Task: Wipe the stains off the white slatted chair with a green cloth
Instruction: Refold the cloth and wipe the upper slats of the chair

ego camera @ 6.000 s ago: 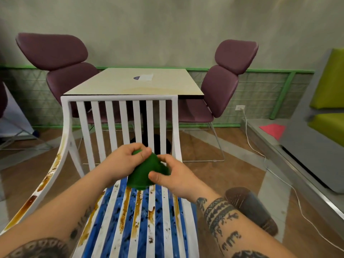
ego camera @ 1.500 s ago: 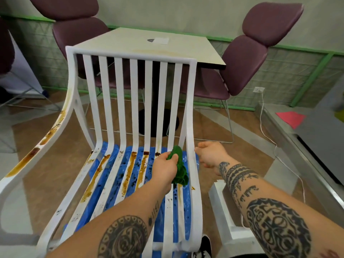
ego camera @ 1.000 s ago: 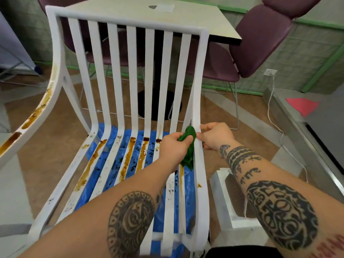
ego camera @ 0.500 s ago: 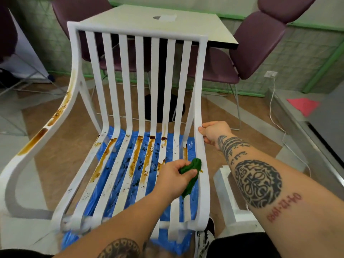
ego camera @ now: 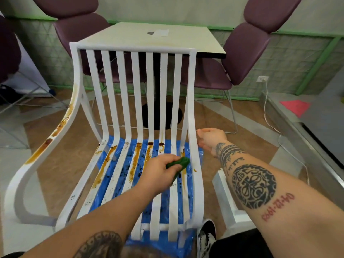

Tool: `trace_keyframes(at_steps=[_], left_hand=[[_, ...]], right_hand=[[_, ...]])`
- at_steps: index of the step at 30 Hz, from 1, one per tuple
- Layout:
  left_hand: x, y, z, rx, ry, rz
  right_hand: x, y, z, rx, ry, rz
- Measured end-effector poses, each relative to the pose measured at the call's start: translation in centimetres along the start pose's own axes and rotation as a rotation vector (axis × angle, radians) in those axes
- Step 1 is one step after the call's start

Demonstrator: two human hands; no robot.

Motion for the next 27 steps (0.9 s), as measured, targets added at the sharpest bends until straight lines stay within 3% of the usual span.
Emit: trace_keyframes(at_steps=[4, 11, 14, 23, 25, 27], left_hand=[[-3.4, 3.3, 1.3, -0.007, 0.154, 0.075], [-5.1, 3.7, 4.4, 0.133, 0.402, 0.093], [-5.4, 2.1, 4.6, 0.222, 0.455, 0.1], [-4.8, -5.1, 5.8, 0.431, 0.439, 0.237], [-4.5, -4.5, 4.7, 0.375, 0.36, 0.168], [-4.0, -3.0, 2.2, 0.235, 0.1, 0.008]], right_hand=[[-2.0, -1.5, -0.4, 0.06, 0.016, 0.041], [-9.6, -6.5, 0.7, 0.311, 0.176, 0.415], [-10.5, -7.4, 0.1, 0.283, 0.182, 0.45], [-5.9, -6.9, -2.4, 0.092, 0.048, 0.242], [-4.2, -6.3, -2.7, 0.096, -0.026, 0.109], [-2.1, -6.6, -3.0, 0.07, -0.039, -0.018]])
Point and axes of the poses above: each hand's wrist, its own y-axis towards the middle knuckle, its own z-axis out of the palm, x = y × z, the point moved 10 cm from there along y, towards the middle knuckle, and after that the axes turned 1 degree about y, right-handed, at the moved point
